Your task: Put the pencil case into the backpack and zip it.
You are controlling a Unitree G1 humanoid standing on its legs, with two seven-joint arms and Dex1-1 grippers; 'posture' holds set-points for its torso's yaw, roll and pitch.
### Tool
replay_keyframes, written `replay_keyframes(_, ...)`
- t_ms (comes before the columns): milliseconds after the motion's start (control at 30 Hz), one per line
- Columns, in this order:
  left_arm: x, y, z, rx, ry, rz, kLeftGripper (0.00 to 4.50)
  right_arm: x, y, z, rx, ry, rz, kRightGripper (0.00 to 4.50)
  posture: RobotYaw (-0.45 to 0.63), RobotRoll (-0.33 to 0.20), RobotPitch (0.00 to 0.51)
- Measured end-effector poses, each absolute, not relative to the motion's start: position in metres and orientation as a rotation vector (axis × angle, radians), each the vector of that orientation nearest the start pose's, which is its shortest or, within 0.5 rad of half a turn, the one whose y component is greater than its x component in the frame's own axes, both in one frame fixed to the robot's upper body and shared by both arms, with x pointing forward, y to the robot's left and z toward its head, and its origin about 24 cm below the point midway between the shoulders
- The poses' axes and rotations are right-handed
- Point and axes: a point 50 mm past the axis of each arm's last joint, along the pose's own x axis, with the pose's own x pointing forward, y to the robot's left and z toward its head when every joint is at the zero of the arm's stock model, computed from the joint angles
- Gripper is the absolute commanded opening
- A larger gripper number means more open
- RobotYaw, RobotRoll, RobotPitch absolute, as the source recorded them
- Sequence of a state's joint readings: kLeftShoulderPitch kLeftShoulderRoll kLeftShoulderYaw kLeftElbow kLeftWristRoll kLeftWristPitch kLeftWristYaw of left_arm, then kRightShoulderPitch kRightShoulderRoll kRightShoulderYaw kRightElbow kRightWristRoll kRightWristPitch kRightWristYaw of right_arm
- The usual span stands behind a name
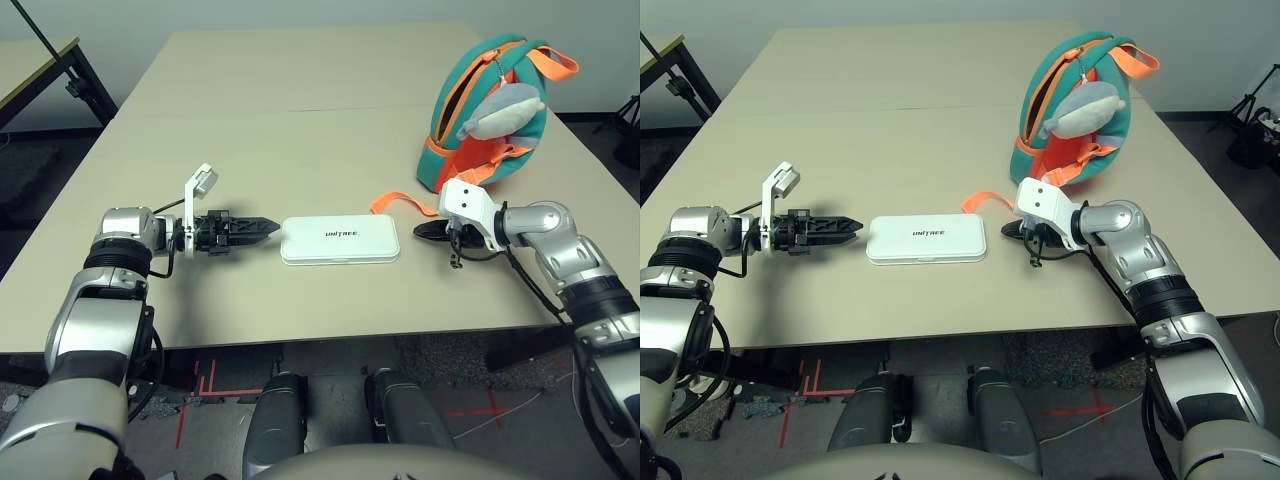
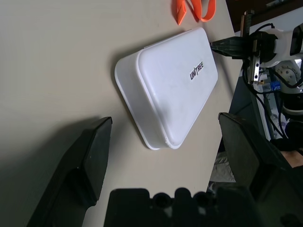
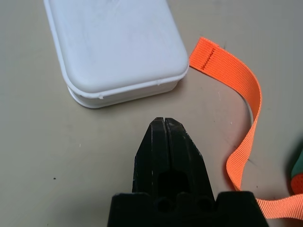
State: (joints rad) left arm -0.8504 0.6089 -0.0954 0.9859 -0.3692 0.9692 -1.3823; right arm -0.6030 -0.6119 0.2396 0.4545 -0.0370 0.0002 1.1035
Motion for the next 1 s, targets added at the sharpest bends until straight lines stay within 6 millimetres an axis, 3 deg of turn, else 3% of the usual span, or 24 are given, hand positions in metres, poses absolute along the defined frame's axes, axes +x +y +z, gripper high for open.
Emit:
replay_keyframes(600, 0.322, 0.234, 0.081, -0.649, 0.854, -0.943, 4.5, 0.328, -0.194, 0.093, -0.772, 0.358, 1.127, 0.02, -0.12, 0.0, 0.092)
replay_keyframes(1000, 0.321, 0.236, 0.081, -0.653, 0.854, -0.938, 4.5, 0.331, -0.166, 0.091, -0.781, 0.32, 1.201, 0.02, -0.11, 0.0, 0.092)
